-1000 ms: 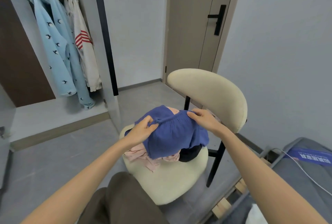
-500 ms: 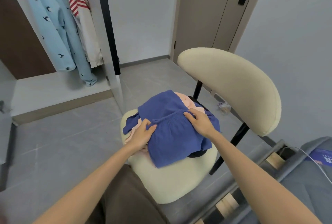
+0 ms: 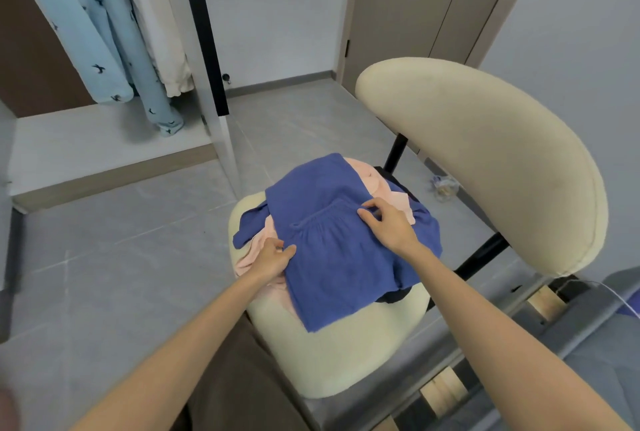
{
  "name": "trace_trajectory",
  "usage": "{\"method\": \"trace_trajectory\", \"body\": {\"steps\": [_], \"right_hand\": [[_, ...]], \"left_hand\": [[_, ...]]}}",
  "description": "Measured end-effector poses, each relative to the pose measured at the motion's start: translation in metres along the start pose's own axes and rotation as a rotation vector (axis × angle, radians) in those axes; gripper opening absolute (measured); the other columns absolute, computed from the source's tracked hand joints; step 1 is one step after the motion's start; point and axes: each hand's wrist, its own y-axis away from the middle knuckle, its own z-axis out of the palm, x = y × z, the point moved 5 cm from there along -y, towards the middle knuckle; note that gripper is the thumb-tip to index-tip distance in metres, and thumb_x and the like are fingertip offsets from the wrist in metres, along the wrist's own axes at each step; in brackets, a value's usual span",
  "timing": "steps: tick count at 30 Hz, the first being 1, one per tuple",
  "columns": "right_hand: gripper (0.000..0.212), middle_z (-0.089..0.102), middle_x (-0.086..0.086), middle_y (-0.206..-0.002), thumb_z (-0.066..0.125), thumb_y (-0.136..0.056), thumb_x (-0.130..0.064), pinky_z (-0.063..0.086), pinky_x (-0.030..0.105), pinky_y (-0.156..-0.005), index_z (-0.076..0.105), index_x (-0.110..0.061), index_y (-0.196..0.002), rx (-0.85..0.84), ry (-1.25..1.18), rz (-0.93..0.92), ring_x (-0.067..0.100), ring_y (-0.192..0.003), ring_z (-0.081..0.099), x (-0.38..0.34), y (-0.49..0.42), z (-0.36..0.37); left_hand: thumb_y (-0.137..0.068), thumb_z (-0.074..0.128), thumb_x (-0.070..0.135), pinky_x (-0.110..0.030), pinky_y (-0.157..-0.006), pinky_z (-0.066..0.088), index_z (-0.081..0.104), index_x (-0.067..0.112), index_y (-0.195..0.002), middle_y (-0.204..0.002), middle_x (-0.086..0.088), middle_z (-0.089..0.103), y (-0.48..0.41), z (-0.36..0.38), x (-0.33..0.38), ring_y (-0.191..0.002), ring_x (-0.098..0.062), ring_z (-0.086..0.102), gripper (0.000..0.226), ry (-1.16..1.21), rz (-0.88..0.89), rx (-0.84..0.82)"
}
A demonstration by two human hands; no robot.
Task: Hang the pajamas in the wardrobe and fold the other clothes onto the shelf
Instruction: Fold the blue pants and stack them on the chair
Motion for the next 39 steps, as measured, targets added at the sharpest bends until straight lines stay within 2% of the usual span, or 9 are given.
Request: {"method": "trace_trajectory", "body": {"steps": [6, 11, 14, 17, 21, 24, 30, 34, 39], "right_hand": [[0.025, 0.066, 0.004, -0.086, 0.056, -0.091, -0.046, 0.044, 0.021, -0.069, 0.059, -0.021, -0.095, 0.018, -0.181, 0.114, 0.013, -0.081, 0.059, 0.023, 0.036, -0.019], [0.04, 0.064, 0.001, -0.092, 0.056, -0.091, -0.048, 0.044, 0.028, -0.077, 0.063, -0.01, -0.096, 0.014, -0.306, 0.273, 0.017, -0.084, 0.056, 0.052, 0.067, -0.03], [0.035, 0.062, -0.006, -0.087, 0.062, -0.088, -0.045, 0.044, 0.019, -0.071, 0.065, -0.01, -0.09, -0.043, -0.348, 0.295, 0.012, -0.081, 0.057, 0.063, 0.087, -0.031], [0.034, 0.057, -0.002, -0.07, 0.066, -0.087, -0.04, 0.037, 0.011, -0.057, 0.063, -0.009, -0.073, -0.126, -0.324, 0.278, 0.015, -0.068, 0.049, 0.066, 0.102, -0.029], [0.039, 0.051, 0.026, -0.091, 0.059, -0.093, -0.032, 0.034, 0.027, -0.068, 0.057, 0.006, -0.085, -0.16, -0.296, 0.255, 0.032, -0.075, 0.044, 0.063, 0.108, -0.027], [0.022, 0.044, 0.007, -0.088, 0.046, -0.1, -0.026, 0.038, 0.032, -0.074, 0.047, -0.007, -0.089, -0.085, -0.342, 0.275, 0.016, -0.075, 0.041, 0.062, 0.107, -0.033], [0.022, 0.05, 0.008, -0.092, 0.04, -0.102, -0.022, 0.038, 0.03, -0.071, 0.048, -0.002, -0.107, 0.046, -0.361, 0.236, 0.014, -0.071, 0.041, 0.066, 0.102, -0.047], [0.019, 0.057, 0.019, -0.106, 0.04, -0.101, -0.016, 0.053, 0.033, -0.077, 0.05, 0.0, -0.103, 0.114, -0.304, 0.335, 0.03, -0.092, 0.061, 0.074, 0.103, -0.04], [0.008, 0.044, 0.017, -0.127, 0.034, -0.1, -0.006, 0.052, 0.041, -0.088, 0.041, -0.007, -0.103, 0.07, -0.535, 0.528, 0.035, -0.115, 0.054, 0.073, 0.106, -0.019]], "left_hand": [[-0.094, 0.056, 0.027, -0.019, -0.062, 0.048, 0.057, 0.012, -0.1, -0.094, 0.003, 0.062, 0.027, 0.02, -0.026, -0.077, -0.008, 0.059, 0.016, 0.225, -0.153, -0.097], [-0.091, 0.062, 0.019, -0.027, -0.087, 0.046, 0.05, 0.005, -0.129, -0.128, -0.004, 0.058, 0.048, 0.048, -0.036, -0.104, -0.019, 0.058, 0.043, 0.341, -0.167, -0.169], [-0.09, 0.064, 0.017, -0.028, -0.088, 0.045, 0.048, 0.0, -0.132, -0.13, -0.009, 0.057, 0.056, 0.058, -0.041, -0.115, -0.025, 0.056, 0.047, 0.261, -0.177, -0.138], [-0.09, 0.063, 0.012, -0.03, -0.086, 0.046, 0.05, -0.006, -0.127, -0.127, -0.015, 0.058, 0.06, 0.063, -0.05, -0.113, -0.031, 0.057, 0.044, 0.212, -0.195, -0.096], [-0.093, 0.058, 0.012, -0.031, -0.082, 0.044, 0.054, -0.008, -0.123, -0.123, -0.021, 0.06, 0.063, 0.061, -0.059, -0.097, -0.027, 0.057, 0.036, 0.138, -0.2, -0.037], [-0.096, 0.052, 0.014, -0.03, -0.085, 0.043, 0.053, -0.007, -0.125, -0.125, -0.02, 0.059, 0.065, 0.059, -0.061, -0.098, -0.025, 0.055, 0.035, 0.137, -0.179, -0.036], [-0.098, 0.05, 0.017, -0.027, -0.082, 0.041, 0.052, -0.003, -0.127, -0.125, -0.013, 0.059, 0.072, 0.053, -0.051, -0.098, -0.022, 0.055, 0.035, 0.112, -0.137, -0.077], [-0.098, 0.05, 0.017, -0.025, -0.085, 0.042, 0.05, -0.003, -0.128, -0.129, -0.014, 0.056, 0.075, 0.057, -0.05, -0.111, -0.027, 0.056, 0.037, 0.053, -0.162, -0.084], [-0.096, 0.045, 0.023, -0.033, -0.094, 0.046, 0.04, 0.006, -0.138, -0.142, -0.01, 0.038, 0.076, 0.062, -0.054, -0.126, -0.025, 0.041, 0.045, 0.045, -0.28, -0.033]]}}
